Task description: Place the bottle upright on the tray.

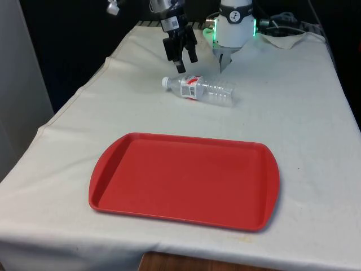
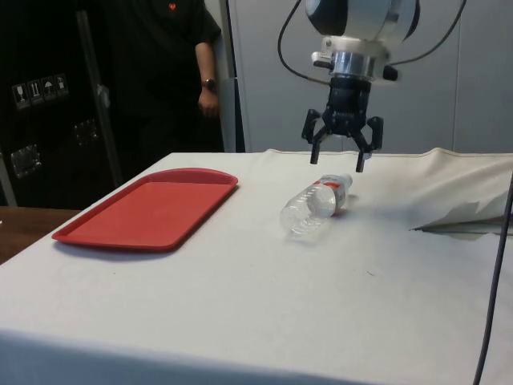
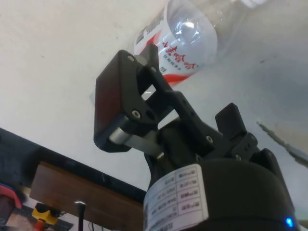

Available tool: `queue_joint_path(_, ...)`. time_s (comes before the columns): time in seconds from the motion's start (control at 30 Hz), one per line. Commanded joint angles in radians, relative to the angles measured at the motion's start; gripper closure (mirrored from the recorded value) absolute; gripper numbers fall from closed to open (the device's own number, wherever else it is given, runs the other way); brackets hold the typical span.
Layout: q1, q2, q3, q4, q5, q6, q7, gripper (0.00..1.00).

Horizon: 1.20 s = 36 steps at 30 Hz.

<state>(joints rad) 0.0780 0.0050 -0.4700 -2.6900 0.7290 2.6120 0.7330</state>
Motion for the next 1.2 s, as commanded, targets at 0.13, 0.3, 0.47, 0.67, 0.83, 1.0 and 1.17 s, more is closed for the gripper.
queue_joint_path(0.13, 0.000, 0.009, -0.005, 0.005, 0.012, 0.000, 0.001, 0.00)
queue_joint_path(0.3, -0.001, 0.007, -0.012, 0.009, 0.024, 0.003, 0.005, 0.00)
queue_joint_path(0.47, -0.002, 0.008, -0.018, 0.016, 0.027, -0.004, 0.008, 0.00)
queue_joint_path(0.67, -0.001, 0.006, -0.021, 0.021, 0.041, 0.000, 0.009, 0.00)
queue_joint_path(0.83, -0.002, 0.004, -0.023, 0.020, 0.054, 0.001, 0.004, 0.00)
queue_joint_path(1.0, -0.002, 0.001, -0.027, 0.013, 0.058, 0.001, 0.001, 0.00)
queue_joint_path(1.17, -0.002, -0.001, -0.032, 0.005, 0.055, 0.002, -0.002, 0.00)
